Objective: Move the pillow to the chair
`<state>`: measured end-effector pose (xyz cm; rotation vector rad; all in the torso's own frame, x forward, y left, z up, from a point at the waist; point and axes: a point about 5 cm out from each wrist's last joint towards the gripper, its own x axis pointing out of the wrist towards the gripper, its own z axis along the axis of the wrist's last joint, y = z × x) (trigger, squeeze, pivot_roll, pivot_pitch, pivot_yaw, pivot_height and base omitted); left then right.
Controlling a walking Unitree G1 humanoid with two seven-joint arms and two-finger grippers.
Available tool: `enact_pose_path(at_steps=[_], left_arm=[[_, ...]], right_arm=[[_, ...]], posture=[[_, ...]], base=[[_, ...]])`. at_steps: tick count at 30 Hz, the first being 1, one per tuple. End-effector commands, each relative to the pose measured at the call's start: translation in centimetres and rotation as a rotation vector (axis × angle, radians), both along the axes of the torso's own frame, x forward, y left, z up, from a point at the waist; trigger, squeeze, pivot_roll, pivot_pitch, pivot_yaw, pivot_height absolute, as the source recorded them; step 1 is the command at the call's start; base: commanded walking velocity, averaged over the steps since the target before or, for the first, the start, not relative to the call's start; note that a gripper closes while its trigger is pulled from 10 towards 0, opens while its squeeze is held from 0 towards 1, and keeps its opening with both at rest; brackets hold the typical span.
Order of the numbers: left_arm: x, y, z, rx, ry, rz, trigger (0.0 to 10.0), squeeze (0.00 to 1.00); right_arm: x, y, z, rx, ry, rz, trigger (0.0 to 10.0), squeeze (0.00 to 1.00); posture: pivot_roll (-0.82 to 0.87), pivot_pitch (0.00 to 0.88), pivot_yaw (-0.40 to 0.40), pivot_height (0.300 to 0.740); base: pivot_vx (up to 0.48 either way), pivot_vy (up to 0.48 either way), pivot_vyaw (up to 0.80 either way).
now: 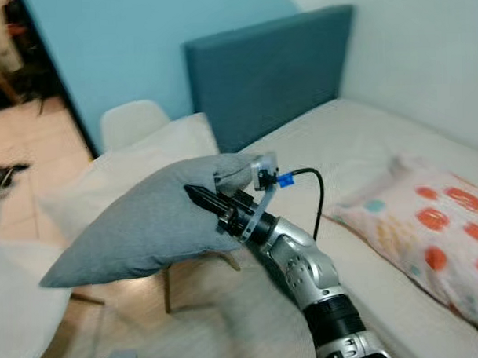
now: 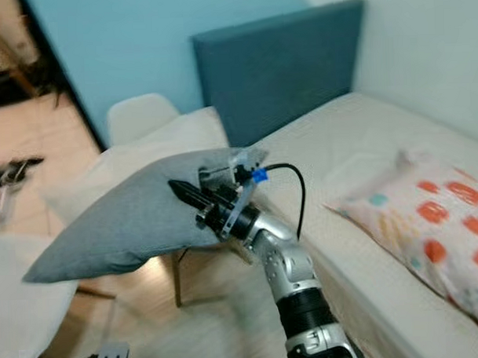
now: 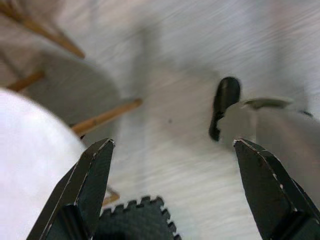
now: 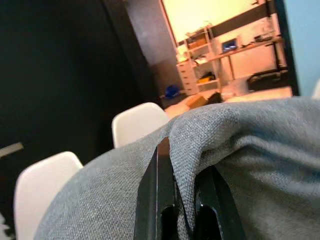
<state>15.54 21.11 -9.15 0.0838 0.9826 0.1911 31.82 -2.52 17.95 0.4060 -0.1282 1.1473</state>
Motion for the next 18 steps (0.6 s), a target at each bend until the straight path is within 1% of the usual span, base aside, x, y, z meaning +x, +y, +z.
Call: enact_pose_path(at_steps=[1, 5, 12, 18], left_arm=[[-0.8, 0.1, -0.3, -0.002, 0.029, 0.009, 10.0, 0.00], [-0.7, 0.1, -0.3, 0.003, 0.024, 0.003, 10.0, 0.00], [-0.7, 0.5, -0.2, 0.014, 0.023, -0.003, 10.0, 0.00], [-0.8, 0.5, -0.2, 0.016, 0.028, -0.014, 10.0, 0.00]], right_arm=[[-0.3, 0.4, 1.8, 0.069, -0.066, 0.019, 10.0, 0.00], [-0.2, 0.3, 1.6, 0.061, -0.057, 0.005, 10.0, 0.00], [-0.1, -0.2, 0.5, 0.044, -0.025, -0.027, 10.0, 0.00], [-0.3, -0.4, 0.3, 0.037, -0.022, -0.029, 10.0, 0.00]], posture=[[-0.05, 0.055, 0.029, 0.740], [-0.05, 0.059, 0.032, 0.740], [-0.05, 0.061, 0.041, 0.740], [-0.05, 0.055, 0.042, 0.740]], base=[[0.000, 0.000, 0.80], [0.000, 0.000, 0.80], [0.000, 0.000, 0.80], [0.000, 0.000, 0.80]])
